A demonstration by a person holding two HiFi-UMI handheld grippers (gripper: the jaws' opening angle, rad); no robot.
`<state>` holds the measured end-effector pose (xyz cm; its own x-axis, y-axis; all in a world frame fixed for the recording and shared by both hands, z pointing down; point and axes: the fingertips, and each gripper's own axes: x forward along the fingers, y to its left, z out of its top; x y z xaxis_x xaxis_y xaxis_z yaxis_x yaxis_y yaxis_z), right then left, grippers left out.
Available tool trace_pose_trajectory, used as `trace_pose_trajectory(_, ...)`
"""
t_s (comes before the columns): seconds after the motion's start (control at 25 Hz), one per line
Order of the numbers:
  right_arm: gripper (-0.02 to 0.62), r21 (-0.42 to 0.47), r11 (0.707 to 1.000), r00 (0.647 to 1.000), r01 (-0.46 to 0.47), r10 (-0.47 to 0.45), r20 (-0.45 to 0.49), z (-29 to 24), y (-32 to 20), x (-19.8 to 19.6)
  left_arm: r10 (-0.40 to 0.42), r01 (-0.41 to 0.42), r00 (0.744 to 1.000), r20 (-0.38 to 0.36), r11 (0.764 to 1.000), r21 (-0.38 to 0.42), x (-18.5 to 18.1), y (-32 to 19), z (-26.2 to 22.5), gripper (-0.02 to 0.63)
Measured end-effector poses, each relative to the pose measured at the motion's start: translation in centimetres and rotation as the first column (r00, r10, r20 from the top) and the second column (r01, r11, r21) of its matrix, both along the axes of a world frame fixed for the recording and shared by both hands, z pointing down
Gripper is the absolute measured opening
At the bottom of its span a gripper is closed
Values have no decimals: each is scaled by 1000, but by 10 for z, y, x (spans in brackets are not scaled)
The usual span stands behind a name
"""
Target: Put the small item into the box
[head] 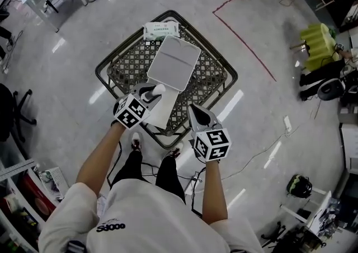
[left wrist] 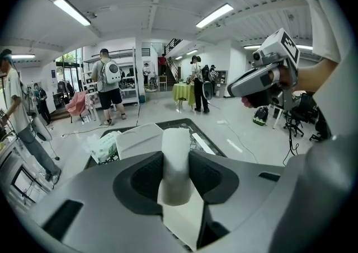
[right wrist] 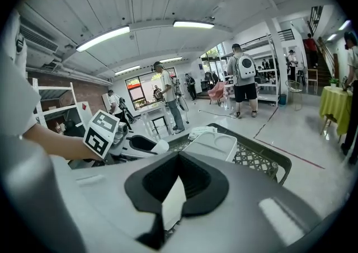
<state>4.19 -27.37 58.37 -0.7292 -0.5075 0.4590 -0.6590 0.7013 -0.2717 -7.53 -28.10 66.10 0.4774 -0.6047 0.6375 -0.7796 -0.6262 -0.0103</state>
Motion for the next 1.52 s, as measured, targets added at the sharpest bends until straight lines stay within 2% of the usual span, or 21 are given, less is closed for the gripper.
trace_pose_trajectory(0.24, 11, -34, 998, 999, -43, 42, -30, 27, -5, 3, 25, -20, 998, 53, 996, -90, -4, -3, 47, 139)
trace_pose_trajectory(0.4, 11, -64, 996, 997, -61, 58, -45, 45, -4, 7, 50, -41, 997, 53, 986, -163, 4, -1, 78, 140)
trace_pose_trajectory(0.88, 9, -124, 989, 995, -78, 70, -67, 75, -3, 15, 136, -81, 982, 129, 929, -360, 26, 6, 158, 141)
trace_pose_trajectory(1.28, 11, -129, 982, 987, -139, 127, -98, 85, 7, 35, 153, -67, 972, 179, 908, -413, 37, 7, 183, 147)
trace_pose_trajectory(1.52, 9, -85, 989, 990, -121, 114, -84, 72, 8, 38, 143, -68, 977, 160, 912, -404, 39, 8, 176, 158)
